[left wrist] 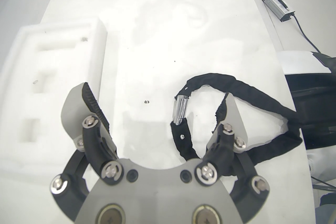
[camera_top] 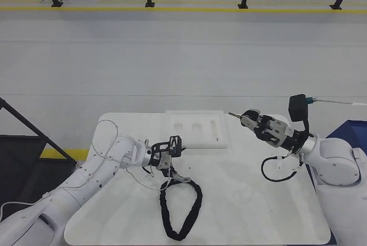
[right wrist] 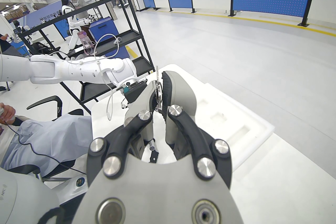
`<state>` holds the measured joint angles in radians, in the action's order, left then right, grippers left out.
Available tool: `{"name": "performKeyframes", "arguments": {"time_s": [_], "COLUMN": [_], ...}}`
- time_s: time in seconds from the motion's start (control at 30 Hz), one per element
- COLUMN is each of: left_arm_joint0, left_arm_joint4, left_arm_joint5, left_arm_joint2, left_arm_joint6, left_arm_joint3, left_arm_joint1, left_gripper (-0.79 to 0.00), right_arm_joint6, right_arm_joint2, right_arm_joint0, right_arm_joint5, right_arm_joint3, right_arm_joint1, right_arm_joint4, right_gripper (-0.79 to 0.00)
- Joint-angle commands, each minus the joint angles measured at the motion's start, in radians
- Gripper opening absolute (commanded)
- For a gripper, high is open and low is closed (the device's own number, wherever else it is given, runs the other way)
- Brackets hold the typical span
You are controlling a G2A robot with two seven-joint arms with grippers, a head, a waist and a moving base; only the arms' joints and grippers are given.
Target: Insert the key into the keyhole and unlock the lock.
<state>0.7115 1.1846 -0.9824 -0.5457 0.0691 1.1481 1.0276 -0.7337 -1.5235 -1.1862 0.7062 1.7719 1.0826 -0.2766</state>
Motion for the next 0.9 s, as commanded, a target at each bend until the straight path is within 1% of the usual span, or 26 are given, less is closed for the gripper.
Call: {"name": "performKeyframes", "arguments": {"time_s": [0.0,0.13,0.3,0.63,0.67,0.7,0.77,0.8,0.83,0.87], "left_arm_joint0": [0.015,0.033,0.031,-0.007,-0.011,-0.014,-0.02,-0.021,-0.023,-0.025], "left_arm_joint4": [0.07,0.163,0.255,0.399,0.406,0.414,0.433,0.442,0.45,0.46], "left_arm_joint5": [0.001,-0.01,-0.014,0.012,0.015,0.017,0.026,0.03,0.033,0.036], "left_arm_joint2": [0.007,0.027,0.057,0.133,0.137,0.142,0.151,0.155,0.16,0.164], "left_arm_joint6": [0.069,0.188,0.304,0.428,0.439,0.45,0.467,0.474,0.481,0.486], "left_arm_joint3": [-0.017,-0.066,-0.131,-0.249,-0.26,-0.27,-0.286,-0.295,-0.301,-0.307], "left_arm_joint1": [0.001,0.009,0.028,0.087,0.093,0.098,0.107,0.111,0.115,0.118], "left_gripper": [0.0,0.0,0.0,0.0,-0.018,-0.114,-0.252,-0.391,-0.443,-0.468], "right_arm_joint6": [0.0,0.0,0.0,0.0,0.0,0.0,0.0,0.0,0.0,0.0], "right_arm_joint2": [0.0,0.0,0.0,0.0,0.0,0.0,0.0,0.0,0.0,0.0], "right_arm_joint0": [0.0,0.0,0.0,0.0,0.0,0.0,0.0,0.0,0.0,0.0], "right_arm_joint5": [0.0,0.0,0.0,0.0,0.0,0.0,0.0,0.0,0.0,0.0], "right_arm_joint3": [0.0,0.0,0.0,0.0,0.0,0.0,0.0,0.0,0.0,0.0], "right_arm_joint1": [0.0,0.0,0.0,0.0,0.0,0.0,0.0,0.0,0.0,0.0], "right_arm_joint4": [0.0,0.0,0.0,0.0,0.0,0.0,0.0,0.0,0.0,0.0], "right_gripper": [-0.785,-0.785,-0.785,-0.785,-0.785,-0.785,-0.785,-0.785,-0.785,-0.785]}}
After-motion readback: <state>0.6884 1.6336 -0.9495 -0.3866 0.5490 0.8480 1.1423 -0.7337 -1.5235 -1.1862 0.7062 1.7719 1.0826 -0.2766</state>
